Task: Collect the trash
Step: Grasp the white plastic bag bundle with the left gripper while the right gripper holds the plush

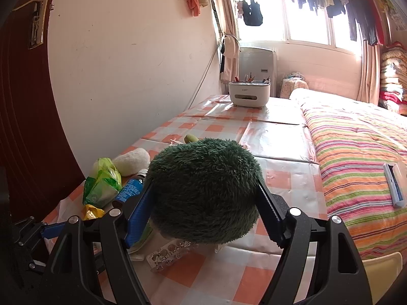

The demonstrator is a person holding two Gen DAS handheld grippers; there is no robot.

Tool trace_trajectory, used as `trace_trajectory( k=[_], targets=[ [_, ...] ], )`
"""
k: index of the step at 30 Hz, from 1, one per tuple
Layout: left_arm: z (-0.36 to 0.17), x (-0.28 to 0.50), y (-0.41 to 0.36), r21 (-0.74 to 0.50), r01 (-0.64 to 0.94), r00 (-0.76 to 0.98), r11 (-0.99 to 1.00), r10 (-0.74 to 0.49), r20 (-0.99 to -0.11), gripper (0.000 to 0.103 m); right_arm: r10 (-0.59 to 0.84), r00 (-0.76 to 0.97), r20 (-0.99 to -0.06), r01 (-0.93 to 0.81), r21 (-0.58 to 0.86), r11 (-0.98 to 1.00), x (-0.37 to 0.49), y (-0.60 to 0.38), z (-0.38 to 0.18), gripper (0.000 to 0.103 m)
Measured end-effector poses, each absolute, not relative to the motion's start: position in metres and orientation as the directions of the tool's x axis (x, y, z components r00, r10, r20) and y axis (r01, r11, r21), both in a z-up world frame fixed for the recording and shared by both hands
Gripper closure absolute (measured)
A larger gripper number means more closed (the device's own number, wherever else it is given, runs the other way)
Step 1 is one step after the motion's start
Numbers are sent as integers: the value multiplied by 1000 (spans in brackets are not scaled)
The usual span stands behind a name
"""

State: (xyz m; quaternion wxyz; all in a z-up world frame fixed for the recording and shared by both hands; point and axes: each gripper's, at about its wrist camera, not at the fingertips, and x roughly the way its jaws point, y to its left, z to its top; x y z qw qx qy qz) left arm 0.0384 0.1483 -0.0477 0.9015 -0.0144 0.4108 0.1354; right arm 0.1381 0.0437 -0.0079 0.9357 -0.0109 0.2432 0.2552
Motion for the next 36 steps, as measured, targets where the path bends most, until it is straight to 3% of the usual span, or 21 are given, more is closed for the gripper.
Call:
trace_trajectory(
  k=[7,9,11,18,36],
  targets=[
    [-68,65,152,128,-237,582,963,246,-775,31,473,758,-449,-478,111,872,134,35,-5,29],
    [-71,68,149,157,-233,583,960,267,-767,49,472,762,-443,-475,111,873,132,31,-3,29],
    [-74,70,147,146,-216,579,965,247,-777,61,470,765,-440,-472,112,874,131,28,-3,29],
    [-71,67,137,155,-210,615,965,253,-747,67,459,778,-428,-457,115,882,129,13,-1,29],
    [-37,52,95,139,-138,715,981,196,-671,68,391,836,-384,-385,98,918,116,-32,7,29]
  ],
)
